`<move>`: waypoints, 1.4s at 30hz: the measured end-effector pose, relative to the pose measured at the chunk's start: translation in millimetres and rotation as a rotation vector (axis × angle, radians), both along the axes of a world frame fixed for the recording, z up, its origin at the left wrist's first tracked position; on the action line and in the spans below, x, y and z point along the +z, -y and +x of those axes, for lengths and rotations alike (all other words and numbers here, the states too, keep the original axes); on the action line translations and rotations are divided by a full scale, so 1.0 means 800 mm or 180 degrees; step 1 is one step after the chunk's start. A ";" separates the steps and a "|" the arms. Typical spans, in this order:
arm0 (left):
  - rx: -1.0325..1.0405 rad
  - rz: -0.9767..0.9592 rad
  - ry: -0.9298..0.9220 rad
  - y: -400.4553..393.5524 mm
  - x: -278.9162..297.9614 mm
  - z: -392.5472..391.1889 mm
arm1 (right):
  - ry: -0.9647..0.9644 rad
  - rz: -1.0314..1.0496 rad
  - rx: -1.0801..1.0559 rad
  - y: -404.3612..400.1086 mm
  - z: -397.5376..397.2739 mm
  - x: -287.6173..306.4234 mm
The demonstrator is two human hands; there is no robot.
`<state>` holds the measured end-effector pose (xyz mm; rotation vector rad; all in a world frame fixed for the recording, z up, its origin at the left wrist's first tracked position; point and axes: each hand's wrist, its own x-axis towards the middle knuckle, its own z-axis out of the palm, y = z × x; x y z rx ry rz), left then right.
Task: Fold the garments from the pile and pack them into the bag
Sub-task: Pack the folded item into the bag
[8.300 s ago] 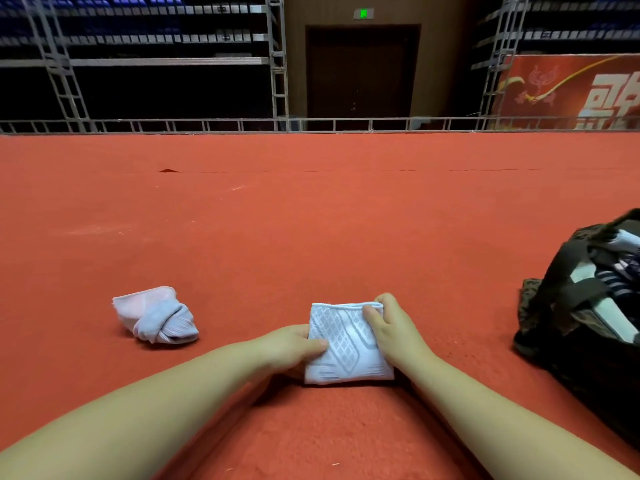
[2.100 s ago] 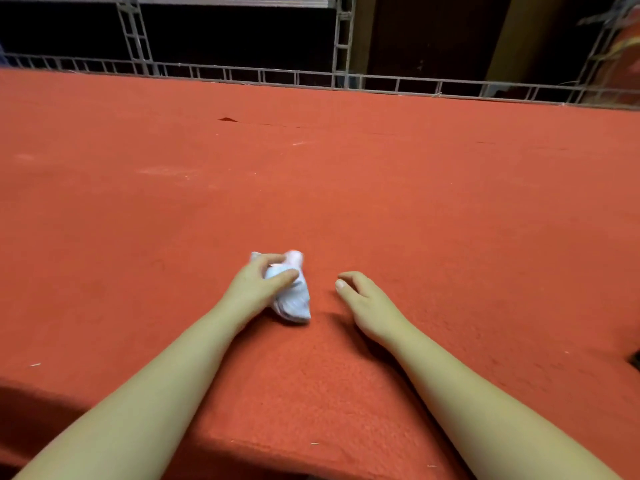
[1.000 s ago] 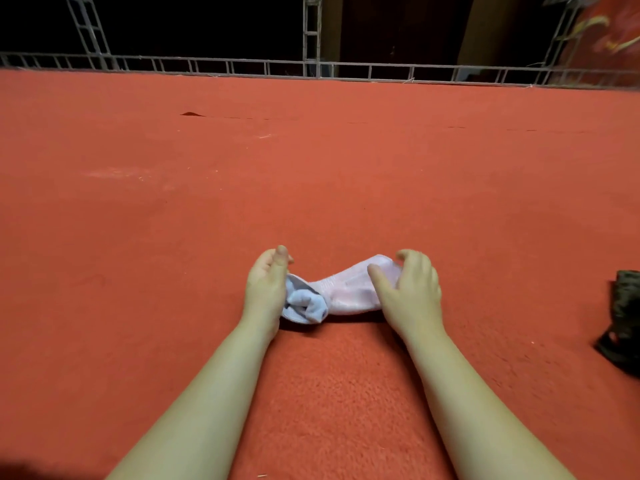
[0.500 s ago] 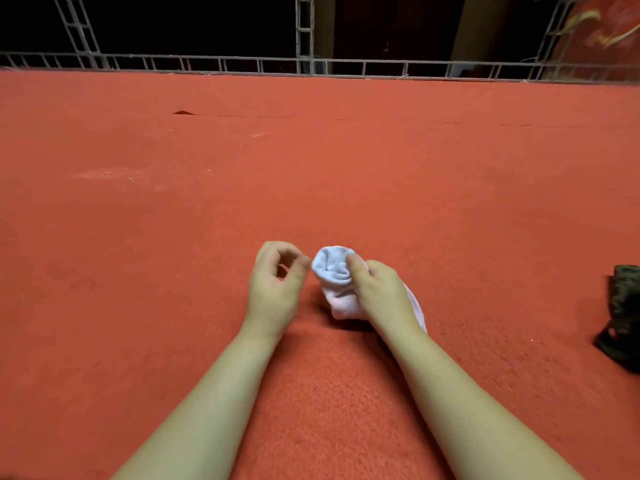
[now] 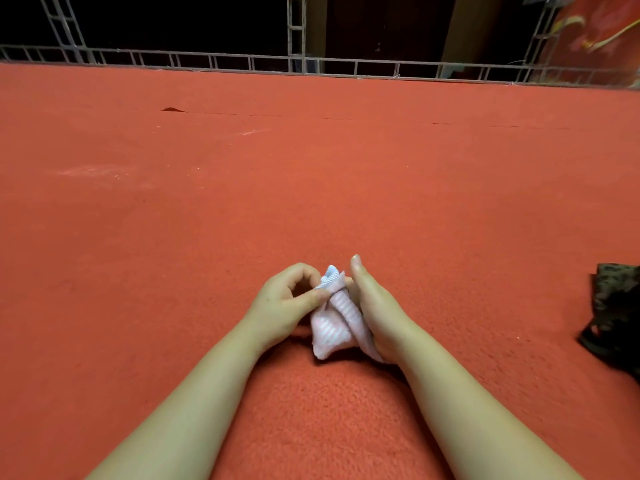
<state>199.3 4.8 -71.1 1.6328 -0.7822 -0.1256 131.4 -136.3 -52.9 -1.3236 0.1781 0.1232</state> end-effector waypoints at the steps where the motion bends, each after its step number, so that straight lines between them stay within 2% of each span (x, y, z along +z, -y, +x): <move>1: -0.0014 -0.0181 -0.0237 -0.001 0.001 0.001 | 0.0087 0.0044 0.0075 0.002 -0.001 0.002; 3: 0.0309 -0.0602 -0.0647 0.000 0.003 0.007 | 0.0245 0.0086 0.0339 0.010 -0.007 0.008; 6: 0.1082 -0.1245 -0.1159 -0.006 0.010 0.023 | 0.0166 -0.0264 0.0698 0.030 -0.017 0.016; 8: 0.1308 -0.1686 -0.1327 -0.021 0.016 0.035 | 0.0066 -0.0333 0.0553 0.041 -0.018 0.016; 9: 0.1278 -0.1712 -0.1293 -0.026 0.017 0.036 | 0.0064 -0.0305 0.0366 0.046 -0.016 0.016; 11: 0.0951 -0.1497 -0.1082 -0.028 0.019 0.024 | 0.0092 -0.0374 0.0029 0.050 -0.012 0.016; 14: 0.0380 -0.0888 -0.0395 -0.013 0.019 0.000 | 0.0180 -0.0432 -0.0101 0.041 -0.007 0.012; 17: 0.0333 -0.0441 0.0060 -0.002 0.012 -0.006 | 0.0308 -0.0425 -0.0192 0.027 -0.005 0.008; 22: 0.0666 -0.0413 -0.0010 0.003 0.003 -0.004 | 0.0447 0.0179 0.0574 0.013 -0.011 0.002; 27: 0.0690 -0.0332 -0.0027 0.003 0.004 -0.003 | 0.0280 0.0261 0.0986 0.012 -0.015 0.003; 29: 0.0446 -0.0492 -0.0370 0.000 0.007 -0.001 | 0.0281 0.0083 0.0812 0.016 -0.018 0.011; 32: -0.0077 -0.1277 -0.1353 -0.009 0.021 0.001 | 0.0328 -0.0045 0.0299 0.031 -0.020 0.023; 34: -0.0184 -0.1527 -0.1715 -0.013 0.027 0.000 | 0.0295 -0.0130 0.0321 0.041 -0.023 0.028; 36: -0.0170 -0.1495 -0.1877 -0.013 0.030 -0.004 | 0.0172 -0.0217 0.0581 0.044 -0.026 0.030; 39: -0.0040 -0.1163 -0.1499 -0.013 0.028 -0.007 | 0.0195 -0.0803 0.0609 0.038 -0.023 0.024; 42: -0.0127 -0.1093 -0.0928 -0.012 0.035 -0.009 | 0.0885 -0.1068 0.0097 0.027 -0.016 0.029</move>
